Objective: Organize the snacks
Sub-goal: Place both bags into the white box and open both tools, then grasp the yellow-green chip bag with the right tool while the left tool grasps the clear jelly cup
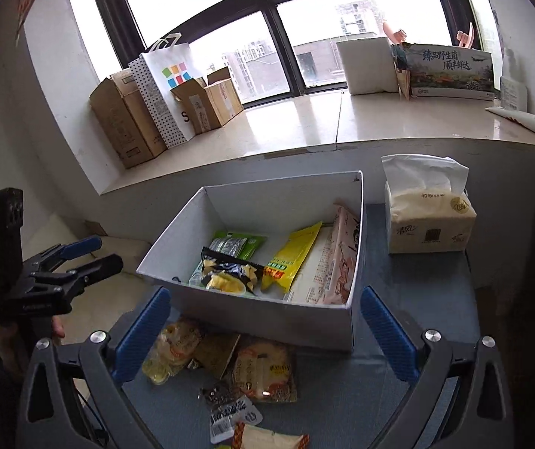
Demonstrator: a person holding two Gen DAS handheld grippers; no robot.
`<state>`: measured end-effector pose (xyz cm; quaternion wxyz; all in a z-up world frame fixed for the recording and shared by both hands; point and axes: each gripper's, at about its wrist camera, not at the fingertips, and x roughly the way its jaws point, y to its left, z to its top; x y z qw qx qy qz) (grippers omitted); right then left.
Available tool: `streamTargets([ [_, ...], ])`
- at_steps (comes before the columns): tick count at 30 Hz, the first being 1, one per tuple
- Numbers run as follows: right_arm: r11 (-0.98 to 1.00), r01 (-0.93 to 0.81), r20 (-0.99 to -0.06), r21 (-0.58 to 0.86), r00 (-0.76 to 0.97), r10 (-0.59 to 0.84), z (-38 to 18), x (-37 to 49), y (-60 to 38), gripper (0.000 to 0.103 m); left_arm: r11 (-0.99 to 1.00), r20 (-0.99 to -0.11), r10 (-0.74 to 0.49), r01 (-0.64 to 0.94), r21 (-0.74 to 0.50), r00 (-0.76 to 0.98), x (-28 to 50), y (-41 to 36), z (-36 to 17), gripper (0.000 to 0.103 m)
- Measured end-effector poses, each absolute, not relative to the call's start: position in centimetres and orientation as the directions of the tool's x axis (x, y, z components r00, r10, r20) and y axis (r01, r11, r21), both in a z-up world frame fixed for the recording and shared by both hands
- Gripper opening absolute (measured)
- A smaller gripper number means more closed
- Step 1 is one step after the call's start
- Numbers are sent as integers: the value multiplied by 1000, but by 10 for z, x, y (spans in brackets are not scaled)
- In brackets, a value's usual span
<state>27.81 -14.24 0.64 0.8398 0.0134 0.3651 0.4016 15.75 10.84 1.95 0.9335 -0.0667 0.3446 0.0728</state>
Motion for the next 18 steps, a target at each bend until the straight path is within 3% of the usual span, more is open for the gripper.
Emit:
streamTargets([
  [9, 616, -758, -679, 214, 337, 652, -55, 158, -171, 103, 973, -667, 81, -204, -107, 741, 64, 84, -11, 103],
  [18, 587, -784, -751, 202, 261, 607, -96, 117, -151, 103, 958, -699, 92, -255, -133, 709, 19, 76, -35, 103],
])
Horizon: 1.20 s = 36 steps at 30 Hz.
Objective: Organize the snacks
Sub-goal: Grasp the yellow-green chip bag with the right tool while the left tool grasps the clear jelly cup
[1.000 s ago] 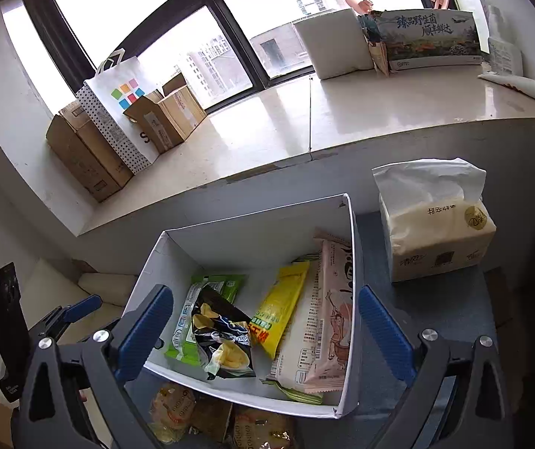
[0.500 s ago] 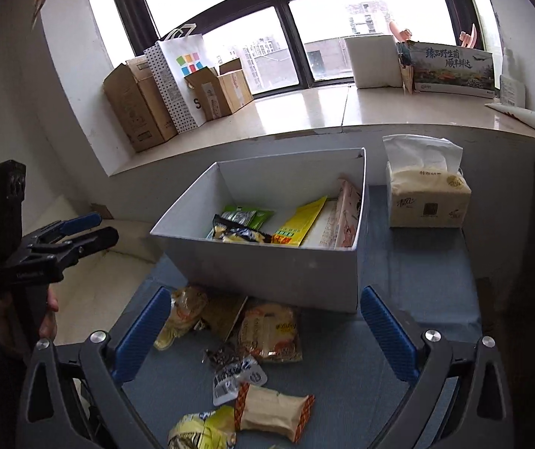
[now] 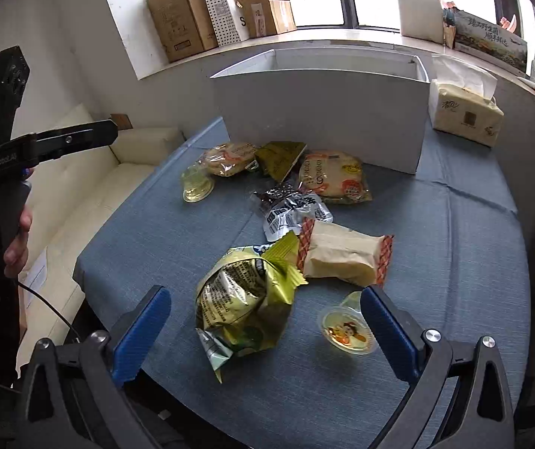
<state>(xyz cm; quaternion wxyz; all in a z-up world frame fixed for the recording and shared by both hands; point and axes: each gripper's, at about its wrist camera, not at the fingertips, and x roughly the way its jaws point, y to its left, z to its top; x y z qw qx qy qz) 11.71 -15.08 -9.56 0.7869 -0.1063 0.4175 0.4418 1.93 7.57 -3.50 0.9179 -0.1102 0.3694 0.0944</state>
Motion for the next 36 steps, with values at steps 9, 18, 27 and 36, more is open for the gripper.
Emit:
streamTargets([
  [9, 572, -813, -813, 112, 256, 523, -119, 121, -115, 103, 943, -719, 77, -285, -173, 691, 14, 89, -50, 103],
  [18, 529, -836, -817, 147, 199, 541, -124, 119, -110, 65, 940, -758, 74, -300, -165, 648, 23, 95, -71, 103],
  [27, 580, -785, -746, 219, 248, 618, -86, 127, -139, 64, 946, -811, 72, -299, -129, 580, 78, 99, -111, 103],
  [36, 650, -713, -733, 262, 292, 615, -79, 141, -168, 64, 934, -839, 69, -331, -136, 539, 100, 111, -146, 61],
])
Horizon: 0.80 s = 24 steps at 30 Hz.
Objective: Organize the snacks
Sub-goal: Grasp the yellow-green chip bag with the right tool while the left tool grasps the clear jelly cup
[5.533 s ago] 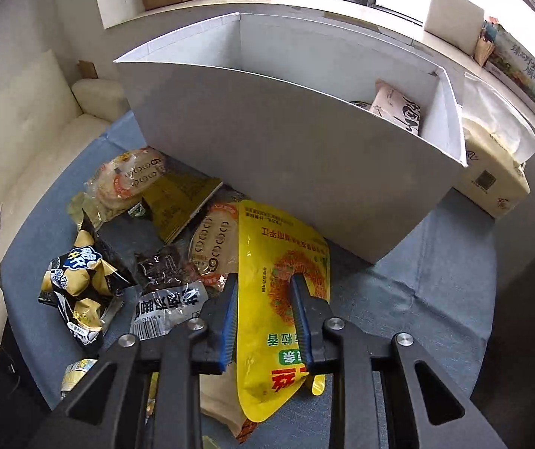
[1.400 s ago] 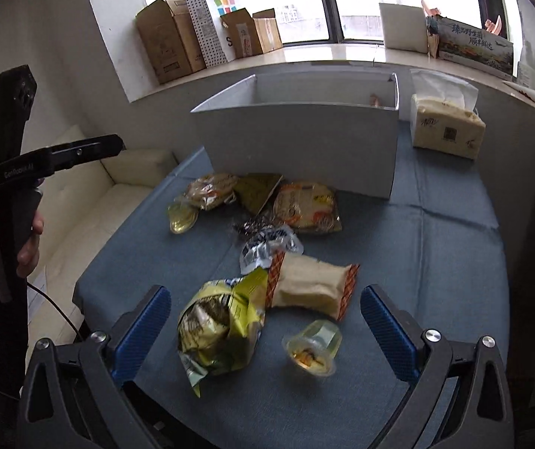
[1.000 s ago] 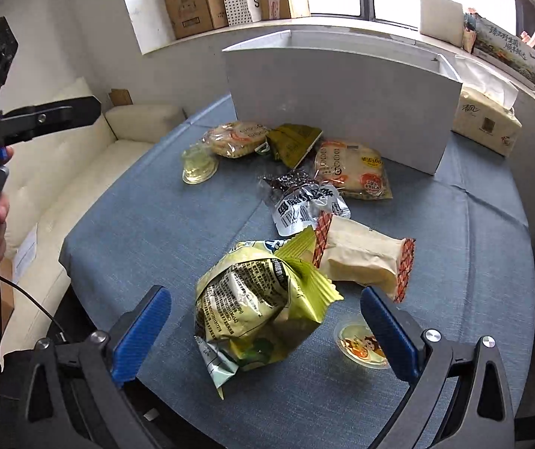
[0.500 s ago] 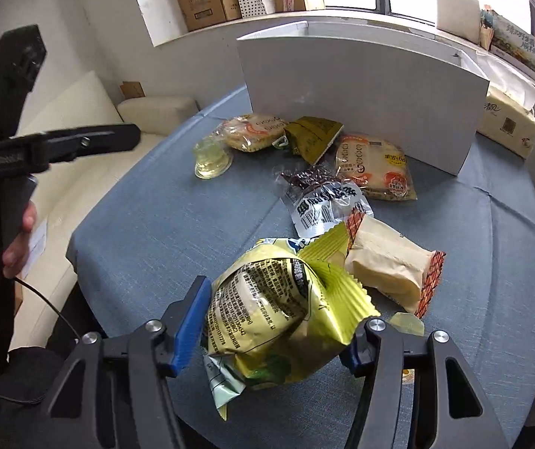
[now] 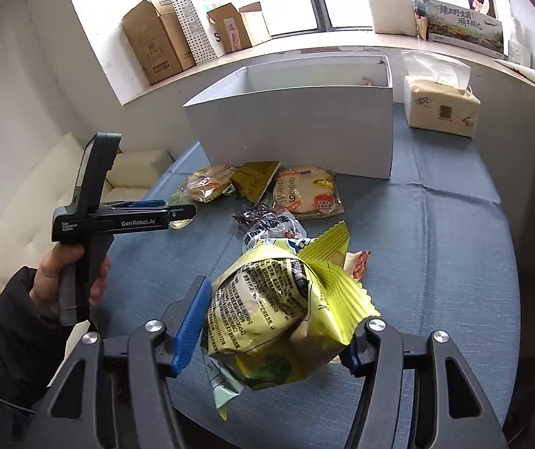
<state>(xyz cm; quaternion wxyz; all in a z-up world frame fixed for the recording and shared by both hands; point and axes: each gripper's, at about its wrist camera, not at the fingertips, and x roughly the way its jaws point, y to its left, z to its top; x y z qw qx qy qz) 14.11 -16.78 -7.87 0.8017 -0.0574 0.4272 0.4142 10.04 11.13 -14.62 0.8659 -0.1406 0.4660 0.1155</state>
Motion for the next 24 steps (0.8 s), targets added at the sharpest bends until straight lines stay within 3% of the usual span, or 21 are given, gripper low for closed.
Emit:
streamTargets([
  [3, 648, -713, -732, 268, 287, 618, -79, 139, -170, 64, 934, -832, 72, -329, -136, 550, 101, 113, -148, 41],
  [14, 643, -711, -721, 285, 283, 633, -77, 137, -173, 64, 954, -784, 52, -262, -143, 618, 71, 99, -109, 40],
  [24, 631, -711, -680, 311, 297, 670, -55, 153, -172, 64, 981, -677, 46, -160, -107, 734, 61, 74, 7, 40],
])
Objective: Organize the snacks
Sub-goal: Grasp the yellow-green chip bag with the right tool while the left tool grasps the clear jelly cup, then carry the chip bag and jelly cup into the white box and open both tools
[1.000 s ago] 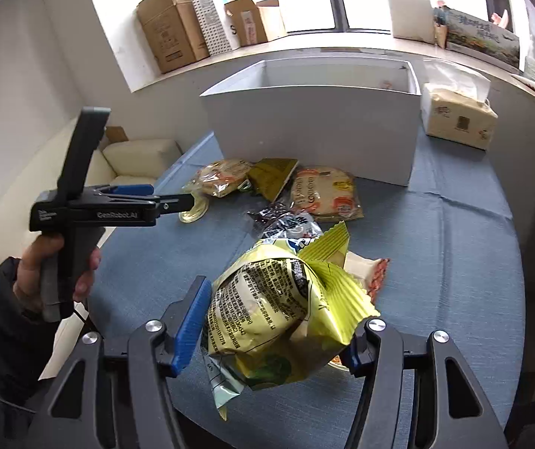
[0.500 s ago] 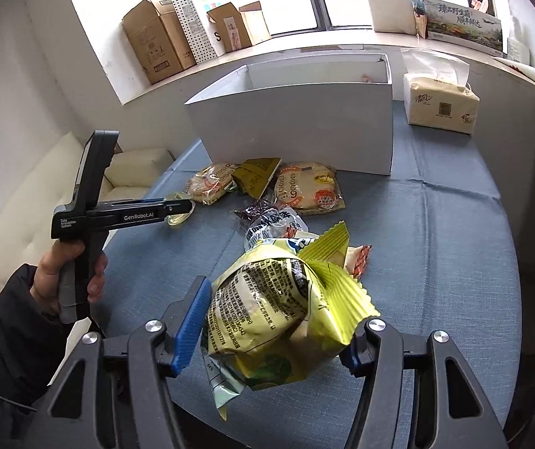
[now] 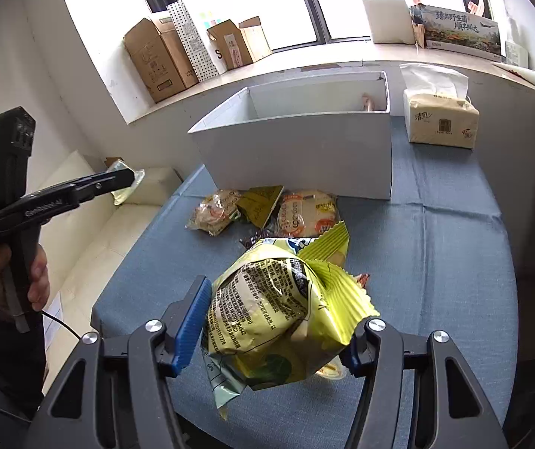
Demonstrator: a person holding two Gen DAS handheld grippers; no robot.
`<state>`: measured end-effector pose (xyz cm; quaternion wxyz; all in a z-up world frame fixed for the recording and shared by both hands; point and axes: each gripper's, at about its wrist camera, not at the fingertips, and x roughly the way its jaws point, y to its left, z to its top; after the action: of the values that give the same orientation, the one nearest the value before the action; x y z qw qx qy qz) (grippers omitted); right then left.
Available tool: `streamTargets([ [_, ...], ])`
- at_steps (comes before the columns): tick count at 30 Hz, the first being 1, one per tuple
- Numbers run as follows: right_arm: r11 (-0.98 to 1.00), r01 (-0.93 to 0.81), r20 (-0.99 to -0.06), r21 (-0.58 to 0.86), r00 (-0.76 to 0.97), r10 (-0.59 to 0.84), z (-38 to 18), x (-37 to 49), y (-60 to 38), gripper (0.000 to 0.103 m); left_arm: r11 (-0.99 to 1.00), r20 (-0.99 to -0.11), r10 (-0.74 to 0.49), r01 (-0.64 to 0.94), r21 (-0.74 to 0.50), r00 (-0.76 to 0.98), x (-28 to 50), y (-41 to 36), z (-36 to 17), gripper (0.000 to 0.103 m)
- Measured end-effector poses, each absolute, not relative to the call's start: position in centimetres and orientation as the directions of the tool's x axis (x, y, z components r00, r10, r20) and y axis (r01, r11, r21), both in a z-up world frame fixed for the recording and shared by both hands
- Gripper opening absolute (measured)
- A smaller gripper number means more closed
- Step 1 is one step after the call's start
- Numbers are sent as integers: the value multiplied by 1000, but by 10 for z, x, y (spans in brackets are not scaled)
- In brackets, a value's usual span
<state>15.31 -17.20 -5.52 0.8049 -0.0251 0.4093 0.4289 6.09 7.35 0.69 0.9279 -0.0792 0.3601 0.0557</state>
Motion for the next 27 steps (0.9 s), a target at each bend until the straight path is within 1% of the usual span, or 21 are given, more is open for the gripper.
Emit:
streamTargets([
  [5, 612, -738, -621, 284, 345, 704, -15, 181, -161, 64, 986, -636, 51, -140, -91, 770, 96, 86, 58, 40],
  [9, 608, -727, -578, 318, 360, 732, 11, 229, -140, 64, 986, -629, 36, -130, -104, 776, 149, 99, 70, 40],
  [11, 636, -705, -578, 314, 389, 717, 17, 260, -126, 64, 982, -648, 16, -133, -132, 762, 182, 107, 64, 40],
  [15, 668, -679, -608, 303, 402, 684, 15, 316, -96, 64, 984, -702, 22, -141, -113, 711, 246, 115, 37, 40],
  [18, 698, -687, -651, 204, 437, 621, 8, 343, -74, 64, 982, -728, 18, -147, -114, 686, 280, 119, 11, 40],
  [20, 706, -679, -661, 201, 438, 610, 3, 359, -68, 64, 981, -744, 37, -167, -101, 667, 299, 122, -2, 40],
  [21, 711, -670, -664, 212, 435, 608, 1, 368, -69, 67, 978, -752, 26, -171, -116, 659, 307, 125, -9, 40],
  [22, 715, -661, -676, 228, 421, 605, -3, 374, -69, 72, 976, -762, 7, -169, -135, 648, 314, 127, -16, 43],
  [23, 726, -647, -691, 232, 415, 591, -6, 379, -69, 89, 975, -776, 3, -174, -138, 631, 319, 128, -21, 60],
  [24, 745, -629, -699, 223, 430, 572, -8, 380, -72, 94, 976, -778, 23, -184, -120, 628, 321, 127, -25, 86],
  [25, 754, -622, -695, 212, 446, 564, -9, 381, -75, 96, 979, -769, 48, -185, -92, 637, 319, 124, -26, 97],
  [26, 755, -623, -689, 201, 458, 562, -9, 380, -78, 96, 982, -754, 59, -174, -74, 654, 316, 121, -25, 103],
  [27, 761, -620, -689, 188, 469, 552, -9, 379, -81, 97, 984, -748, 58, -165, -69, 661, 313, 120, -25, 103],
])
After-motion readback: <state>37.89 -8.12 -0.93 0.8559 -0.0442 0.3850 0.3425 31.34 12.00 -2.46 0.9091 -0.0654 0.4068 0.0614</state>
